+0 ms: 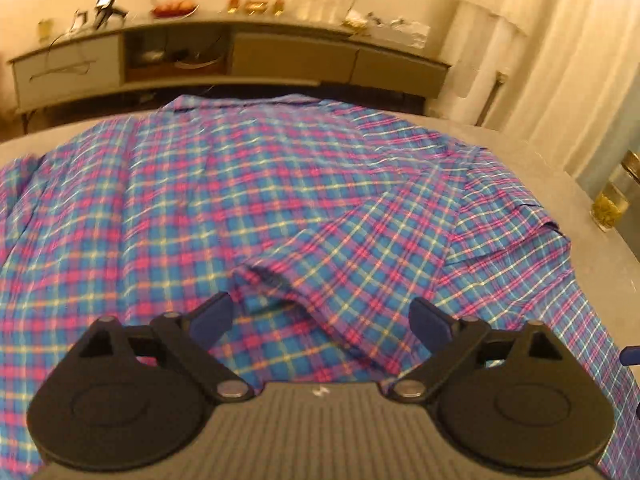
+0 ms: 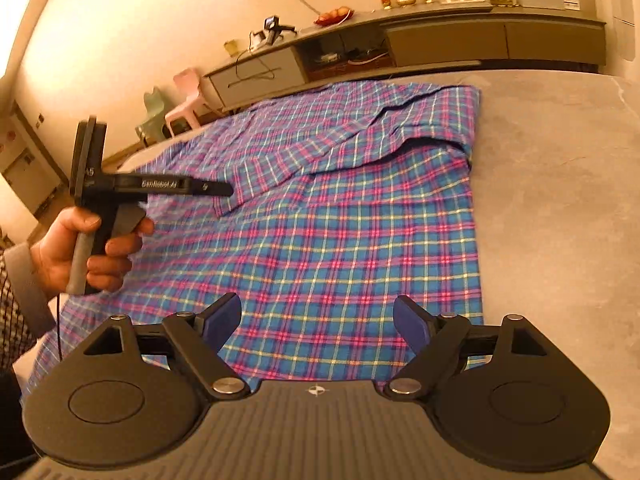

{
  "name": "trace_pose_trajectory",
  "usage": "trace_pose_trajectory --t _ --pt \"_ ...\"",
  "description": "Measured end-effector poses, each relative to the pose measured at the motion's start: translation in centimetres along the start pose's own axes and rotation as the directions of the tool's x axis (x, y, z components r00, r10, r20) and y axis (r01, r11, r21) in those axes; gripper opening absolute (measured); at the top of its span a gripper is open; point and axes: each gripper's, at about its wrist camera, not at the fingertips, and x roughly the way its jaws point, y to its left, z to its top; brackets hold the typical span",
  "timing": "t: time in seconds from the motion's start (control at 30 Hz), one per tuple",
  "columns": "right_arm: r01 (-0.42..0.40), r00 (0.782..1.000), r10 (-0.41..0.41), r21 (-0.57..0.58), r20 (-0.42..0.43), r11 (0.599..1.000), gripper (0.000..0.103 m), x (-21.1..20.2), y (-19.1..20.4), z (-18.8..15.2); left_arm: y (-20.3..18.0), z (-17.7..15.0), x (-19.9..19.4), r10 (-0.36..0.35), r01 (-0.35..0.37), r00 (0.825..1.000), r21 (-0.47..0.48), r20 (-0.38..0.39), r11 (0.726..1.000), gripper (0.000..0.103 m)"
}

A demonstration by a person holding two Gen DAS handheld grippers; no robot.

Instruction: Fold clothes

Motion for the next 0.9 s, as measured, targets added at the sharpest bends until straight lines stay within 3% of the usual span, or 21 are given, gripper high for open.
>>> trace_pose_trajectory --t 0.03,0.1,0.13,0.23,0.43,0.6,0.67,0.77,0.8,0.83,0.9 --pt "0.004 1.0 -0.004 -0.004 -0.008 1.0 0.084 0.3 0.0 0.0 -0.6 0.4 0.4 -0.009 0.009 1.0 -0.002 0.009 1.0 0.033" --pt "0.01 1.0 -0.01 -0.012 -0.022 1.0 0.084 0.8 0.0 -0.1 -0.6 1.2 1.0 -0.066 0.066 0.998 -0.056 0.003 0.996 0.001" --pt "0.013 1.0 -0.013 -0.012 -0.026 1.0 0.084 1.0 -0.1 -0.1 -0.7 1.6 1.1 -0.09 0.09 0.996 -0.08 0.005 0.993 0.001" --pt "0.022 0.999 -0.023 -0.011 -0.038 1.0 0.084 1.1 -0.3 -0.2 -1.0 2.2 1.0 -0.074 0.074 0.997 -0.102 0.003 0.992 0.001" --pt "0.096 0.995 -0.096 -0.008 -0.016 0.995 0.085 -1.4 -0.5 -1.4 -1.7 4.7 -0.7 -0.127 0.139 0.988 -0.151 0.085 0.979 0.0" --pt "0.215 0.977 -0.213 0.138 -0.029 0.967 0.093 -5.7 -1.9 -6.2 -1.3 6.9 -3.7 -0.149 0.177 0.975 -0.167 0.166 0.97 0.0" --pt "0.251 0.968 -0.247 0.153 -0.043 0.956 0.099 -7.3 -1.4 -8.3 -1.1 7.8 -4.9 -0.157 0.192 0.968 -0.172 0.198 0.966 0.0" --pt "0.308 0.95 -0.3 0.107 -0.085 0.945 0.098 -8.7 0.1 -10.8 -0.3 9.3 -7.5 -0.155 0.203 0.957 -0.18 0.247 0.963 0.0" --pt "0.326 0.942 -0.319 0.068 -0.104 0.943 0.096 -8.9 0.9 -11.3 -0.1 10.2 -8.2 -0.146 0.198 0.954 -0.185 0.263 0.963 0.0" --pt "0.326 0.94 -0.324 0.003 -0.112 0.945 0.084 -8.8 2.0 -11.8 0.2 11.0 -8.9 -0.134 0.191 0.951 -0.191 0.278 0.963 0.0" --pt "0.336 0.936 -0.341 -0.067 -0.092 0.939 0.043 -8.8 3.7 -12.1 0.7 12.6 -10.3 -0.099 0.165 0.95 -0.204 0.298 0.965 0.0"
